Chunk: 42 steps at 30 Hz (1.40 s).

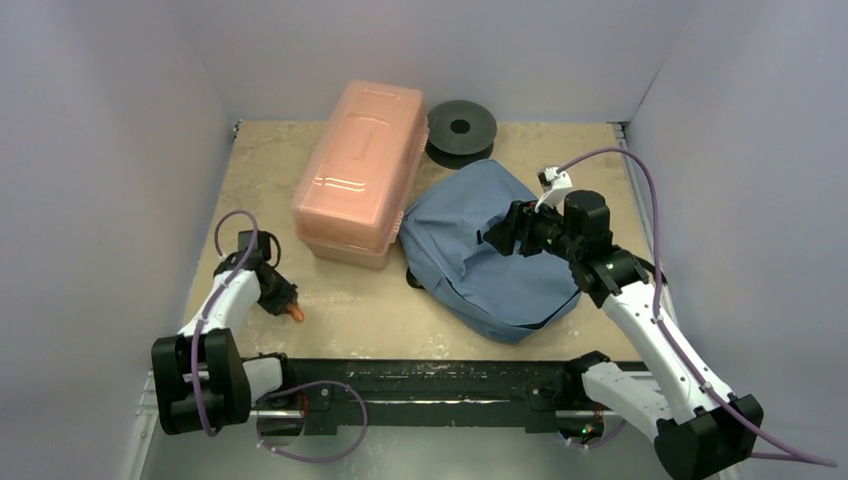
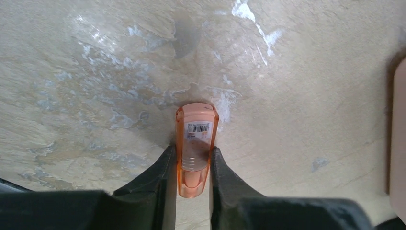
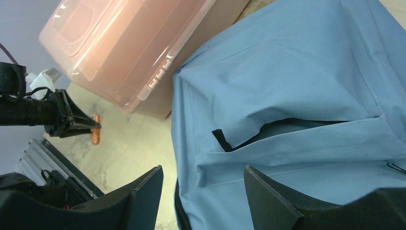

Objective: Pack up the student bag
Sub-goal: Pick up the stationery from the center of the board.

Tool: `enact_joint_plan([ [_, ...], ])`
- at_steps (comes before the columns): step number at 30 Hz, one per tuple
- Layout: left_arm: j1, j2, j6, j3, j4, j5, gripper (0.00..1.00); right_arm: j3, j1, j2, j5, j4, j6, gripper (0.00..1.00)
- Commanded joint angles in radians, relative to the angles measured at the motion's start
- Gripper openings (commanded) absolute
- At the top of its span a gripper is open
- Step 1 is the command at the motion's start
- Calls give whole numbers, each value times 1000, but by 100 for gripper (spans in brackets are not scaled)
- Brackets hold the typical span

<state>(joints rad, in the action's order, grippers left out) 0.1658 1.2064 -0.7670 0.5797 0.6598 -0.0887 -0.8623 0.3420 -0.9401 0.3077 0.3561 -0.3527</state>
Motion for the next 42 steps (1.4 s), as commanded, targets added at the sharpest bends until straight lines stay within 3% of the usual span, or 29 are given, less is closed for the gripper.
enact_joint_plan([
  [1,0,-126,-8,-54,-32,80,9,-23,11,36,111,-1,-13,69],
  [4,-70,-303,-58,-107,-26,212,5,4,55,30,251,-43,-50,77],
  [7,-295,-513,-249,-168,-110,280,4,49,176,-10,400,-210,-209,79],
  [10,-510,-672,-462,-195,-260,229,3,120,301,-57,403,-424,-407,76],
  [13,-673,-670,-573,-136,-341,132,0,165,391,-116,338,-544,-501,72],
  [17,-845,-495,-609,21,-368,92,0,167,461,-203,271,-599,-517,59],
  [25,-958,-298,-643,119,-491,66,0,178,478,-225,111,-571,-499,44],
  [31,-990,-245,-652,137,-556,79,0,168,477,-191,12,-496,-469,28],
  [34,-999,-235,-650,150,-572,82,0,168,477,-181,-15,-471,-458,25],
  [35,-1001,-230,-648,154,-576,84,0,167,476,-177,-20,-466,-451,20],
  [36,-1000,-222,-642,159,-583,95,0,168,477,-164,-37,-456,-449,4],
  [37,-1002,-207,-629,171,-588,119,4,171,477,-152,-56,-445,-453,0],
  [38,-1002,-182,-610,205,-560,139,16,169,476,-138,-86,-415,-461,0],
  [39,-1001,-161,-576,247,-517,149,37,152,470,-122,-134,-343,-460,0],
  [40,-1002,-136,-520,297,-452,145,49,132,463,-104,-199,-255,-453,0],
  [42,-1002,-78,-397,431,-293,116,57,110,420,-43,-290,-84,-442,0],
])
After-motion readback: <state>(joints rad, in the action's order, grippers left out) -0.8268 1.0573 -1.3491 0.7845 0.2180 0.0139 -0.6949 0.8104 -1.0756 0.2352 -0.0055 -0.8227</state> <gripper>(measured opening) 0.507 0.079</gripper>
